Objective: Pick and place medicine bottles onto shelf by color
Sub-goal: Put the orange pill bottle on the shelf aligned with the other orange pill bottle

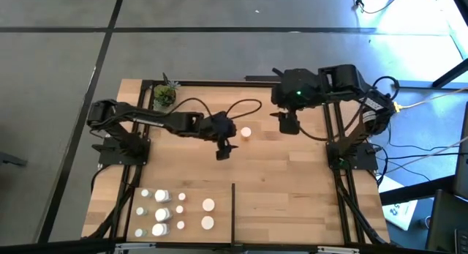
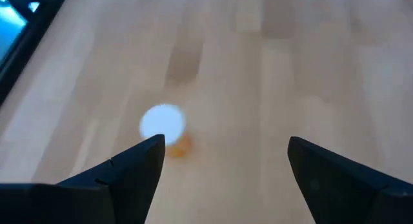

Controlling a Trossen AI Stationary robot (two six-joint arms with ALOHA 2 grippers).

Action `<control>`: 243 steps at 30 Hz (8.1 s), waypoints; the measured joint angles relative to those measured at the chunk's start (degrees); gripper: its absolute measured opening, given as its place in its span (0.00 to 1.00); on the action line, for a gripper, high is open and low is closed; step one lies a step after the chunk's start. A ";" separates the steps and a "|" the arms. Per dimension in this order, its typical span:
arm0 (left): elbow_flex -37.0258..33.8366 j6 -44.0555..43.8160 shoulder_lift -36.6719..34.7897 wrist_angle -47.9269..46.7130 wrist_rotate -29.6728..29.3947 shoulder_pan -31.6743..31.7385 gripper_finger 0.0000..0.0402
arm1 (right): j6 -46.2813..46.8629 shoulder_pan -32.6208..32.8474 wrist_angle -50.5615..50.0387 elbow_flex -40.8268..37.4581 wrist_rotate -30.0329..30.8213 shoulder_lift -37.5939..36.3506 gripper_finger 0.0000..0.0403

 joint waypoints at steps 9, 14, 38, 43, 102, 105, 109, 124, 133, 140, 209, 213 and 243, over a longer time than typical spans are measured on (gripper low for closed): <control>-0.02 2.22 5.83 4.12 5.46 7.17 0.80 | -2.12 -0.04 0.02 0.00 -0.71 -1.09 0.68; -0.02 2.93 9.52 7.79 6.66 9.06 0.80 | -3.29 -0.02 0.02 0.00 -0.77 -1.07 0.68; 0.07 2.52 12.80 10.78 6.52 10.28 0.80 | -6.18 -0.04 0.31 0.00 -8.18 -1.02 0.68; 0.16 2.62 14.03 12.33 6.52 10.77 0.80 | -6.15 -0.04 1.18 0.00 -8.18 -1.02 0.68; 0.03 5.78 20.01 21.33 7.82 11.38 0.74 | -6.13 -0.04 6.49 0.00 -8.18 -0.98 0.68; 0.03 5.77 20.01 21.34 7.82 11.38 0.72 | -6.12 -0.03 6.49 0.00 -8.18 -0.98 0.68; 0.03 5.76 20.01 21.32 7.84 11.36 0.70 | -6.11 -0.04 6.49 0.00 -8.18 -0.98 0.68; 0.00 5.80 20.01 20.64 7.83 11.33 0.57 | -6.11 -0.04 6.49 0.00 -8.18 -0.98 0.68; 0.00 5.48 19.99 20.78 7.80 11.33 0.50 | -6.12 -0.04 6.47 0.00 -8.18 -0.98 0.68; 0.00 5.35 19.97 20.62 7.78 11.10 0.50 | -6.13 -0.04 6.47 0.00 -8.18 -0.98 0.68; -0.02 -27.71 -5.43 -15.33 -17.69 -26.24 0.49 | -12.43 0.00 8.39 0.02 -36.15 -0.98 0.68; -0.02 -29.14 -5.43 -15.41 -17.98 -29.60 0.49 | -12.57 0.00 8.33 0.02 -36.70 -0.98 0.68; 0.06 -45.69 1.85 -16.17 -28.83 -41.27 0.49 | -12.58 0.20 8.35 0.02 -36.79 -0.98 0.68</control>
